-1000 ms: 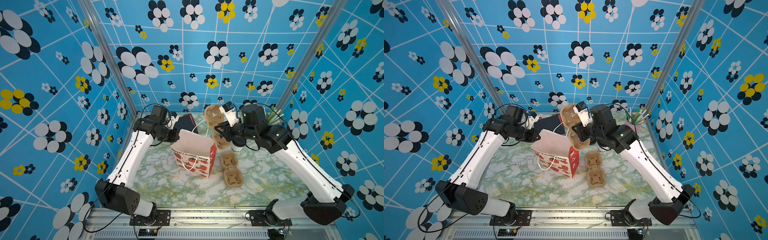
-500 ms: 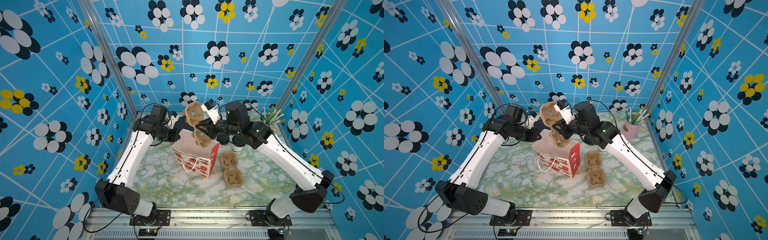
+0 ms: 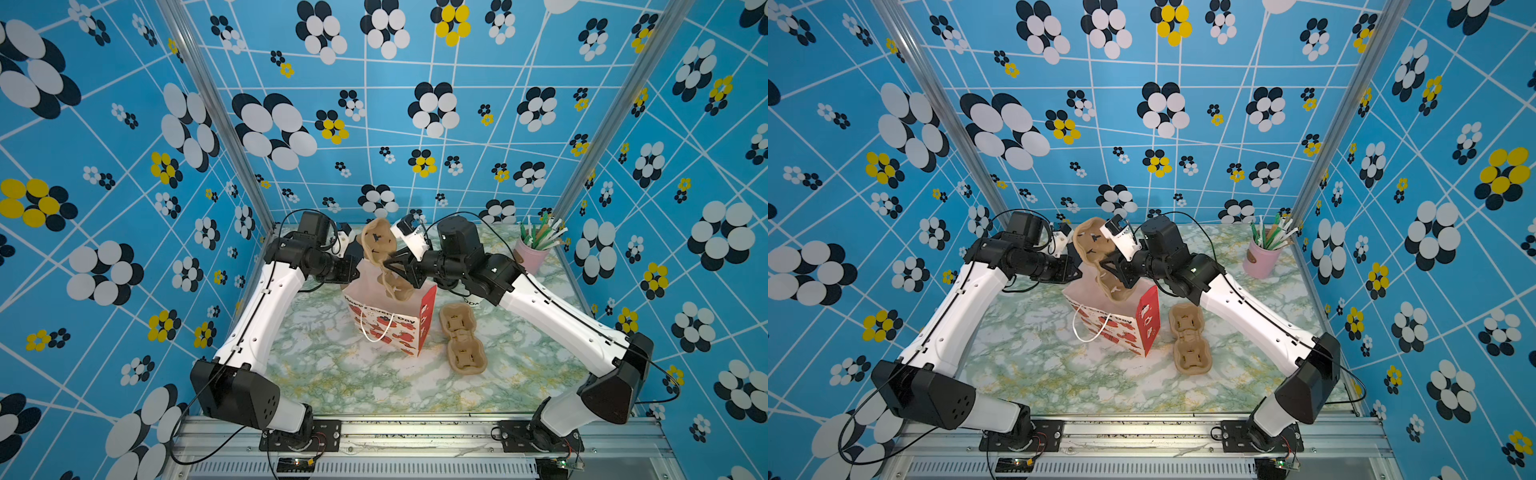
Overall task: Pack a coffee takeout order
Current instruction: Place the cup tray in the takeout bag.
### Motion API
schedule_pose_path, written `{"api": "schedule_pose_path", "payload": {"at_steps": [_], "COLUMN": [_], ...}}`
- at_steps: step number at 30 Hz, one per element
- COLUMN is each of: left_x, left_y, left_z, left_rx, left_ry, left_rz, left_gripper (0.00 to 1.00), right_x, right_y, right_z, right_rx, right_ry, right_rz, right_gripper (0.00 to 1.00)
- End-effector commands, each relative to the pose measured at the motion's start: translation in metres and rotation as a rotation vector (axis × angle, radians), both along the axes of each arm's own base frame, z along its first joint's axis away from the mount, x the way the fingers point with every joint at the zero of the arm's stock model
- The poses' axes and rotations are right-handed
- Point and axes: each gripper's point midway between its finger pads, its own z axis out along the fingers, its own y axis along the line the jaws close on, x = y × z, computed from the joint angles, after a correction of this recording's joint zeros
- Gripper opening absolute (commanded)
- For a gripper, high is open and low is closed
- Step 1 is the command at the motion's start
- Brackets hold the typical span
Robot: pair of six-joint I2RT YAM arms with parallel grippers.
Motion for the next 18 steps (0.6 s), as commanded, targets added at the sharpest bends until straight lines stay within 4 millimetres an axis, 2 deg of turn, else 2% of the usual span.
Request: {"api": "schedule_pose_path", "payload": {"at_steps": [1, 18], "left_x": [-0.003, -0.001], "left_y": [0.001, 0.006], "left_z": [0.008, 0.009], "left_rx": [-0.029, -0.033], "left_ry": [-0.018, -0.02], "left_rz": [0.006, 0.015], "left_gripper": [0.0, 0.0], "right_x": [-0.007, -0.024], "right_y": [-0.001, -0.025], "right_z": [-0.012, -0.064], "right_rx": [-0.044, -0.314], "right_ry": [-0.045, -0.028], "right_rz": [0.045, 0.124], "right_gripper": [0.22, 0.21]}}
